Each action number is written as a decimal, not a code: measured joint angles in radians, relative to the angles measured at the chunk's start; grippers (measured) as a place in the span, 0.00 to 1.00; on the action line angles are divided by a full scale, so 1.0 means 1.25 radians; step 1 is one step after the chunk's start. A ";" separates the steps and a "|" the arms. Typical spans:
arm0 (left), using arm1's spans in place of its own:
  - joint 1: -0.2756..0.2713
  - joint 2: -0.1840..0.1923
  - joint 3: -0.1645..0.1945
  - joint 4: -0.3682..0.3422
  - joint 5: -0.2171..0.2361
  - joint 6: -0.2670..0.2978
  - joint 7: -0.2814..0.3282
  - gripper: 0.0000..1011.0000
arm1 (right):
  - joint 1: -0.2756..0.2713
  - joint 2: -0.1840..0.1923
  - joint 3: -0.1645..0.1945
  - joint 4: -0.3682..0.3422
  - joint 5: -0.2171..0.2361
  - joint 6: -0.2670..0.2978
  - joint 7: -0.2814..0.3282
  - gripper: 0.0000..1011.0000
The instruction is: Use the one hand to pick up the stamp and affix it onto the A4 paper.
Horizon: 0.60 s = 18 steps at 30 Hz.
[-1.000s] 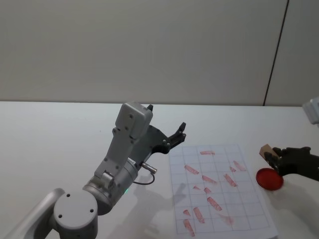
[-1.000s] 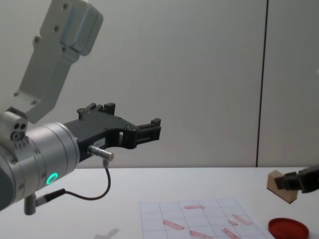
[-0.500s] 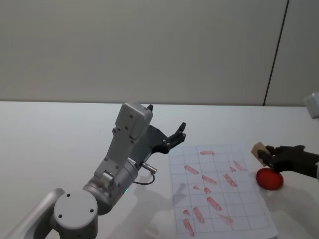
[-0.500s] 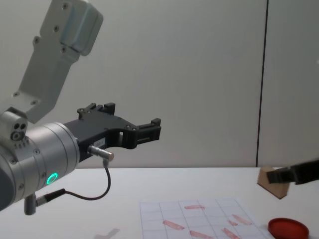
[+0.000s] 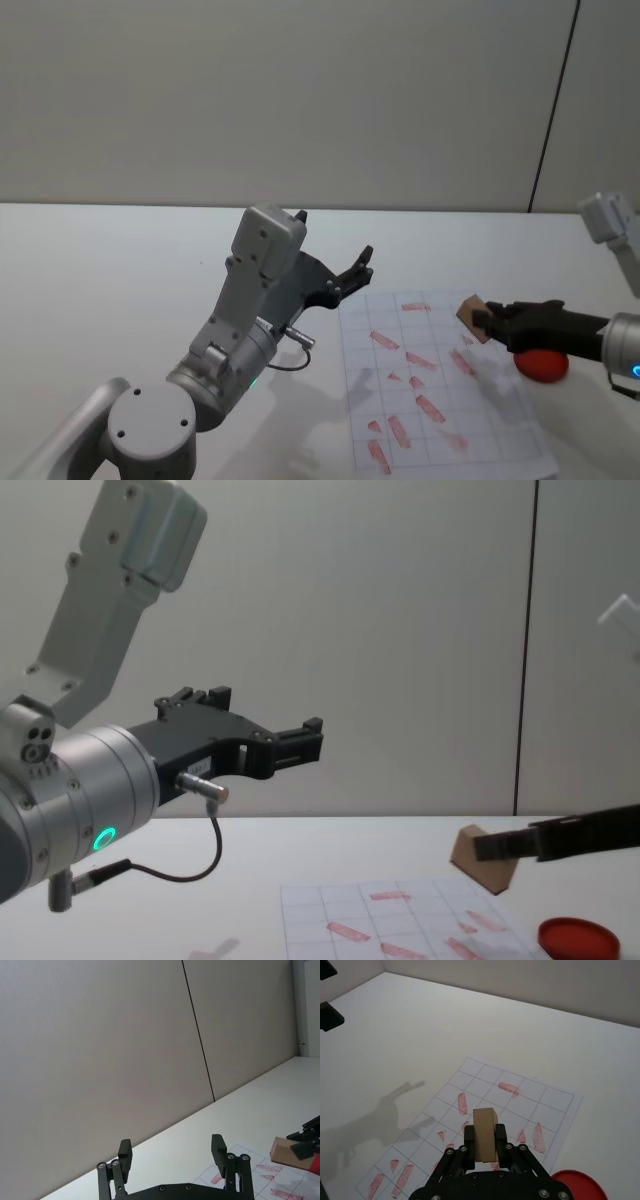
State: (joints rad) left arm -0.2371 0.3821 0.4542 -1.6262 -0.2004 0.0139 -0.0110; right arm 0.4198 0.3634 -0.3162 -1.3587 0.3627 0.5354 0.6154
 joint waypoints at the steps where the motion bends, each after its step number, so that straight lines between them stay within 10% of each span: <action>1: 0.000 0.000 0.000 0.000 0.000 0.000 0.000 0.99 | 0.002 -0.001 -0.001 0.005 0.000 0.000 0.005 0.23; 18: 0.000 0.000 0.000 0.000 0.000 0.000 0.000 0.99 | 0.070 -0.048 -0.046 0.133 -0.043 -0.019 0.116 0.23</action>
State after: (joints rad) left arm -0.2371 0.3821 0.4542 -1.6262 -0.2004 0.0139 -0.0110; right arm 0.5073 0.3029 -0.3738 -1.1919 0.3087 0.5119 0.7601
